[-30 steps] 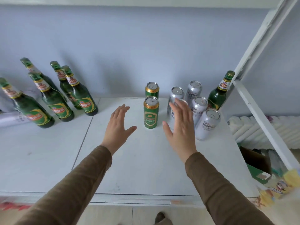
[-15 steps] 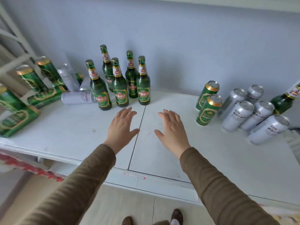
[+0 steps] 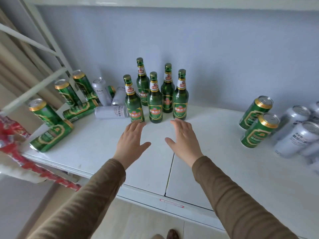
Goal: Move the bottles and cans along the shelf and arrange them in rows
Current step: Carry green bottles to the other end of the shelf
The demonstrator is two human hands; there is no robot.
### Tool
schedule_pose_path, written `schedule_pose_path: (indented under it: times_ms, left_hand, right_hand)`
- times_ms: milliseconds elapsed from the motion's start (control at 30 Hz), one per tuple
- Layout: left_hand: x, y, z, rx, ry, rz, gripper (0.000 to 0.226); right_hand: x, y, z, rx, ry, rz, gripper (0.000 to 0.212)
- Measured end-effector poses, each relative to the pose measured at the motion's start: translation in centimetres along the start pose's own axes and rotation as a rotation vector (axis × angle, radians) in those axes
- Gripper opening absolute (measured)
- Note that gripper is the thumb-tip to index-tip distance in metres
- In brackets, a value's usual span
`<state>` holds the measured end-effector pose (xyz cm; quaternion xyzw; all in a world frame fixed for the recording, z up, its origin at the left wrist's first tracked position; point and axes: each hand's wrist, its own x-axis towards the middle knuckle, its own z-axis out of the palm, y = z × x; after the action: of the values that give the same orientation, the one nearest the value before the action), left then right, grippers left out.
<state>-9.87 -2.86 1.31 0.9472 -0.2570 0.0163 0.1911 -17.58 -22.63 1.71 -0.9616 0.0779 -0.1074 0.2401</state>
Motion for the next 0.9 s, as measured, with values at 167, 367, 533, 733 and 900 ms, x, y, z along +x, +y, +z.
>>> schedule_pose_path:
  times_ms: [167,367,533,733,900]
  left_hand:
    - [2.3,-2.8,-2.0,-0.083,0.071,-0.064,0.084]
    - [6.8,-6.5,-3.2,-0.191,0.071,-0.065,0.089]
    - [11.3,-8.6,-4.0,-0.321,0.039,-0.053,0.097]
    - [15.1,-8.8,-4.0,-0.512,0.006,0.001,0.08]
    - [16.2,-8.5,-3.5,-0.575,0.003,0.048,0.042]
  right_hand:
    - [3.8,-1.8,0.4,0.079,0.065,-0.007,0.059]
    - [9.4,-4.0,0.9,0.189,0.136,0.1,0.068]
    - [13.6,-5.0,2.0,0.342,0.179,0.274,0.079]
    - [16.8,-5.6,3.3,0.457,0.251,0.343,0.062]
    - [17.9,-5.5,4.1,0.529,0.232,0.369,0.044]
